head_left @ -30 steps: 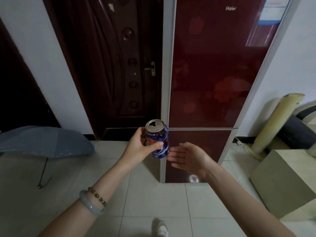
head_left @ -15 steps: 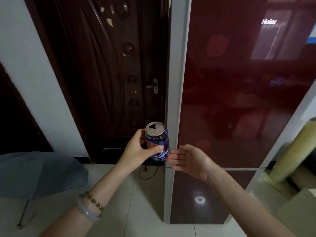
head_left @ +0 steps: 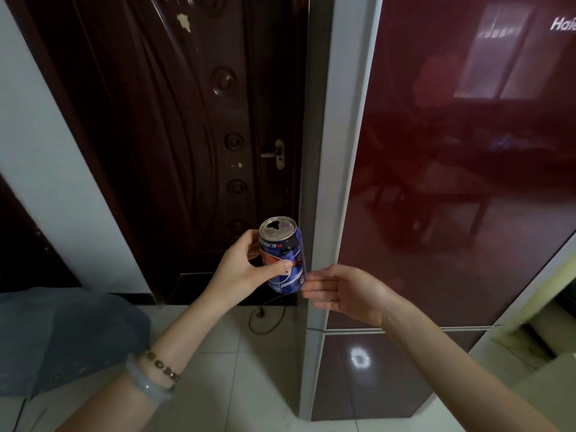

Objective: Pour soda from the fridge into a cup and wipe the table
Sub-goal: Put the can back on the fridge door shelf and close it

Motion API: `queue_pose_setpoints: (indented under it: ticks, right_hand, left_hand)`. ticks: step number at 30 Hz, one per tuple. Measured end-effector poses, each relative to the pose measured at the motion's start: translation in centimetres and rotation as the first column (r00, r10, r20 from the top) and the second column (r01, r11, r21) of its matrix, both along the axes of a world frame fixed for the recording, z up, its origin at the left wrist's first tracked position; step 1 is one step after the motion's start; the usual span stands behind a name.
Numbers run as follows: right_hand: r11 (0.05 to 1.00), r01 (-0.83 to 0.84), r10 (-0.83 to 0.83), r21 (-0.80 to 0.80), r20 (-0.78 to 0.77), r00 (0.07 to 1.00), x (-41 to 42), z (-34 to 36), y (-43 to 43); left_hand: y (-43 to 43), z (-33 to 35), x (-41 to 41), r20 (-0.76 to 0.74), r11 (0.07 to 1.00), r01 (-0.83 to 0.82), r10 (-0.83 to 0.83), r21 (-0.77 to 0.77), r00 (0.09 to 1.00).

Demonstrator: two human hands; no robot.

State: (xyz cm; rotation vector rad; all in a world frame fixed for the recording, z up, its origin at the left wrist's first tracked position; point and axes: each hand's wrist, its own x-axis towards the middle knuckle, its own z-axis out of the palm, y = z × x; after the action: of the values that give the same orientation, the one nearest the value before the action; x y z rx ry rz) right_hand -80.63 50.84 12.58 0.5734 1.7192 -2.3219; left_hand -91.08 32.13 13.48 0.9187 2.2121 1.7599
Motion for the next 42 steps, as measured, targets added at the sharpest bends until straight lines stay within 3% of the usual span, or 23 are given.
queue_pose_setpoints:
  ticks: [3,5,6,7,8,9,10,11,14,17,20,25,28,34,42]
  right_hand:
    - [0.974,0.019,0.001,0.226,-0.088,0.996,-0.9,1.1,0.0]
    - [0.863,0.022,0.089,0.505,-0.195,0.977,-1.3,2.2,0.3]
    - [0.713,0.040,0.183,0.700,-0.241,0.953,-1.4,2.7,0.5]
    - [0.450,0.111,0.303,0.886,-0.269,0.914,-1.7,3.1,0.8]
    - [0.119,0.257,0.427,0.959,-0.283,0.859,-2.1,3.4,1.0]
    - [-0.176,0.424,0.552,0.889,-0.268,0.790,-2.8,3.6,1.3]
    - [-0.361,0.570,0.656,0.738,-0.233,0.718,-3.6,3.6,1.7]
    - [-0.437,0.665,0.737,0.606,-0.183,0.651,-4.4,3.5,2.1]
    - [-0.441,0.769,0.852,0.462,-0.055,0.521,-6.6,3.4,3.6]
    - [-0.472,0.793,0.860,0.387,0.001,0.511,-8.1,3.3,4.8]
    - [-0.567,0.758,0.811,0.322,0.060,0.582,-8.8,3.6,5.7]
    - [-0.827,0.477,0.556,0.297,0.313,0.770,-9.0,4.3,4.8]
    - [-0.895,0.338,0.433,0.292,0.387,0.814,-8.9,4.7,3.4]
    - [-0.943,0.141,0.269,0.300,0.444,0.855,-8.5,5.2,1.7]
    - [-0.910,0.239,0.366,0.339,0.387,0.846,-3.5,4.9,0.3]
  left_hand:
    - [-0.1,0.6,-1.4,-0.004,1.000,0.022,-0.022,0.003,1.000]
    - [-0.3,0.8,-2.3,-0.003,1.000,0.025,-0.025,0.014,1.000]
    - [-0.4,0.9,-2.7,-0.003,0.999,0.027,-0.027,0.019,1.000]
    - [-0.6,0.9,-3.1,-0.002,0.999,0.029,-0.029,0.021,1.000]
    - [-0.7,0.9,-3.5,0.001,0.999,0.031,-0.031,0.025,1.000]
    - [-0.9,0.9,-3.9,0.006,0.999,0.029,-0.030,0.031,1.000]
    - [-1.1,0.9,-4.3,0.009,0.999,0.026,-0.026,0.037,1.000]
    - [-1.3,0.9,-4.6,0.011,0.999,0.023,-0.024,0.041,1.000]
    - [-1.9,0.9,-5.5,0.016,0.999,0.026,-0.027,0.042,1.000]
    - [-2.3,0.8,-6.0,0.020,0.998,0.049,-0.050,0.034,0.999]
    - [-2.3,0.7,-6.2,0.026,0.997,0.074,-0.075,0.036,0.997]
    - [-2.2,0.6,-6.0,0.022,0.993,0.103,-0.105,0.050,0.994]
    - [-2.7,0.4,-5.8,0.026,0.992,0.113,-0.115,0.052,0.993]
    - [-4.2,0.1,-4.9,0.017,0.990,0.133,-0.134,0.036,0.991]
    - [-5.7,0.2,-2.9,-0.013,0.985,0.167,-0.167,0.053,0.986]
